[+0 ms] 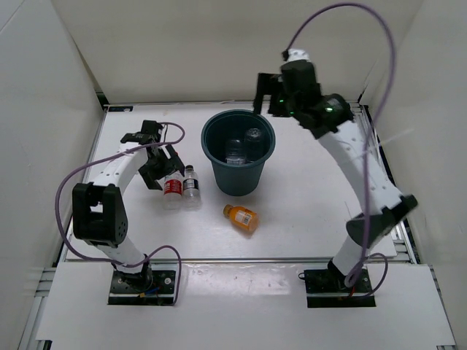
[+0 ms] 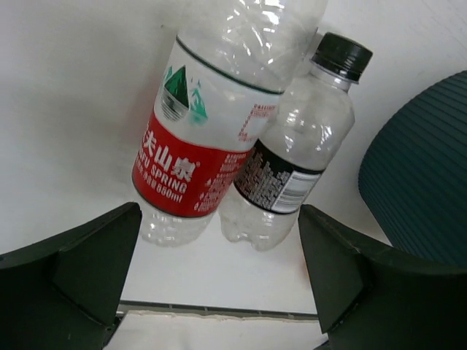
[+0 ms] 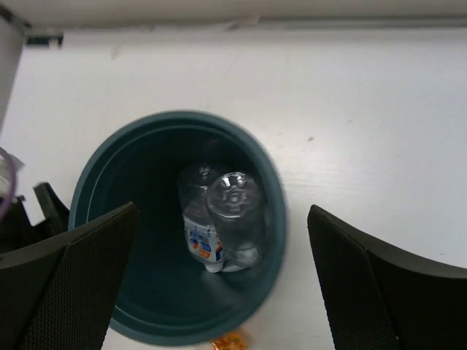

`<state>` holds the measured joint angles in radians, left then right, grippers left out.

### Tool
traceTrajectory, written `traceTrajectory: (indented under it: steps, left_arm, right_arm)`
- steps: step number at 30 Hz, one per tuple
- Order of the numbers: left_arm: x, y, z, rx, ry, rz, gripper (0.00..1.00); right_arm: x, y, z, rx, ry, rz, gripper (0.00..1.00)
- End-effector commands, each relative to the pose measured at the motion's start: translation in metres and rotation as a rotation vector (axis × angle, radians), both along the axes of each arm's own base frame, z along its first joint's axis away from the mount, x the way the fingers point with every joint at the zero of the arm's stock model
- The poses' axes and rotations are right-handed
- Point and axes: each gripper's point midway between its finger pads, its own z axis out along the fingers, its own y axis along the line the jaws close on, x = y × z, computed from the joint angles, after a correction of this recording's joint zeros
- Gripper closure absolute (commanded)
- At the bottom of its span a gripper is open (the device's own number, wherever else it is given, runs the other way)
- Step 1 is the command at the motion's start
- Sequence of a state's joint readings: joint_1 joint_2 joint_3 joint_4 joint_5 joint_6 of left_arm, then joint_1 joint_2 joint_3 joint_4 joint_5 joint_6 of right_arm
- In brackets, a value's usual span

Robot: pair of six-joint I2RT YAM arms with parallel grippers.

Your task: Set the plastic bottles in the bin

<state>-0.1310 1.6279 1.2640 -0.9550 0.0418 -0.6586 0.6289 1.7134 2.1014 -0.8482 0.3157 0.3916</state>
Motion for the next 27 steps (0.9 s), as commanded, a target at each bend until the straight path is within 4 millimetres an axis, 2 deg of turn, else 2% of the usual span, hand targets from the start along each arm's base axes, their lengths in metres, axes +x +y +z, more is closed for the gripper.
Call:
traceTrajectory:
  steps: [1, 3, 5, 7, 9, 13, 16, 17, 20, 21, 22, 23, 24, 25, 26, 27]
  left_arm:
    - [0.021, 0.000, 0.006, 0.016, -0.085, -0.065, 0.00]
    - [0.024, 0.007, -0.010, 0.063, -0.064, -0.076, 0.00]
    - [0.034, 0.009, -0.011, 0.081, -0.068, -0.096, 0.00]
    - [0.047, 0.014, -0.019, 0.120, -0.057, -0.095, 0.00]
    - [0.050, 0.020, -0.028, 0.159, -0.032, -0.096, 0.00]
    - [0.042, 0.026, -0.056, 0.192, 0.064, -0.097, 0.00]
    - [0.032, 0.028, -0.070, 0.197, 0.095, -0.109, 0.15]
    - [0.029, 0.028, -0.068, 0.199, 0.092, -0.117, 0.30]
    - [0.028, 0.039, -0.056, 0.254, 0.075, -0.072, 0.47]
    - [0.027, 0.043, -0.043, 0.268, 0.051, -0.022, 0.52]
    - [0.026, 0.046, -0.031, 0.284, 0.035, 0.005, 0.52]
    - [0.033, 0.049, -0.011, 0.317, -0.018, 0.035, 0.52]
    - [0.037, 0.047, 0.020, 0.310, -0.099, 0.079, 0.52]
    - [0.041, 0.041, 0.041, 0.312, -0.151, 0.091, 0.52]
    - [0.050, 0.041, 0.079, 0.325, -0.228, 0.127, 0.52]
    - [0.054, 0.037, 0.108, 0.309, -0.305, 0.149, 0.50]
  right_arm:
    - [-0.026, -0.052, 0.067, 0.026, -0.168, -0.073, 0.00]
    - [-0.039, -0.059, 0.066, 0.020, -0.154, -0.065, 0.00]
    - [-0.044, -0.061, 0.057, -0.010, -0.120, -0.051, 0.00]
    - [-0.056, -0.069, 0.057, -0.028, -0.095, -0.050, 0.00]
    - [-0.062, -0.072, 0.056, -0.028, -0.081, -0.053, 0.00]
    - [-0.067, -0.076, 0.054, -0.037, -0.068, -0.053, 0.00]
    - [-0.071, -0.076, 0.054, -0.030, -0.056, -0.047, 0.00]
    - [-0.071, -0.074, 0.051, -0.033, -0.045, -0.039, 0.00]
    - [-0.072, -0.074, 0.050, -0.030, -0.035, -0.043, 0.00]
    - [-0.072, -0.074, 0.050, -0.030, -0.035, -0.043, 0.00]
    - [-0.074, -0.074, 0.048, -0.032, -0.025, -0.035, 0.00]
    - [-0.074, -0.074, 0.051, -0.027, -0.032, -0.035, 0.00]
    - [-0.075, -0.075, 0.049, -0.032, -0.025, -0.035, 0.00]
    - [-0.075, -0.075, 0.049, -0.032, -0.025, -0.035, 0.00]
    - [-0.075, -0.074, 0.049, -0.024, -0.022, -0.039, 0.00]
    - [-0.076, -0.075, 0.047, -0.030, -0.014, -0.039, 0.00]
